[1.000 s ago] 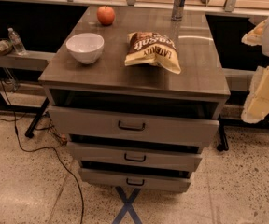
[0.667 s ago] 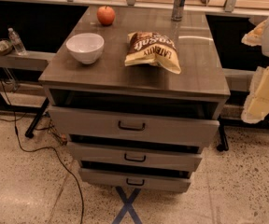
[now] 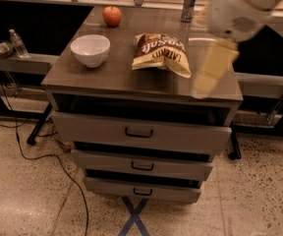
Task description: Move white bowl near redbull can
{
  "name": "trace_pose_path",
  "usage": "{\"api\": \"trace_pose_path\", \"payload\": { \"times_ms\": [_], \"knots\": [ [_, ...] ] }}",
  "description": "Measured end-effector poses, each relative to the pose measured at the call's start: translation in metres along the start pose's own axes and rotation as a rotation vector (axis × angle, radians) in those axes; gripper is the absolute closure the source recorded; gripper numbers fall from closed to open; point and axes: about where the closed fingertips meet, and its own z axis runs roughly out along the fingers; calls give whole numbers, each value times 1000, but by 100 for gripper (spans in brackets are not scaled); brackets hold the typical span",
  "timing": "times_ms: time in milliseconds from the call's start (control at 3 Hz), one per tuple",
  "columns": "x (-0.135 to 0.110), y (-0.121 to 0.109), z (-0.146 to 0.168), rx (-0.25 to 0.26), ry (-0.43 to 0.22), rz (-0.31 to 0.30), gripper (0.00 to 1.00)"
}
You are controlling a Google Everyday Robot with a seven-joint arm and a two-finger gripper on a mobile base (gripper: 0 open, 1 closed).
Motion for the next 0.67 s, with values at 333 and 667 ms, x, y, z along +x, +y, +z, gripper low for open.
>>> {"api": "trace_pose_path", "payload": {
  "times_ms": [333,667],
  "knots": [
    [-101,-26,34,-9,-114,-96,0],
    [-101,-26,34,-8,-113,-95,0]
  ]
}}
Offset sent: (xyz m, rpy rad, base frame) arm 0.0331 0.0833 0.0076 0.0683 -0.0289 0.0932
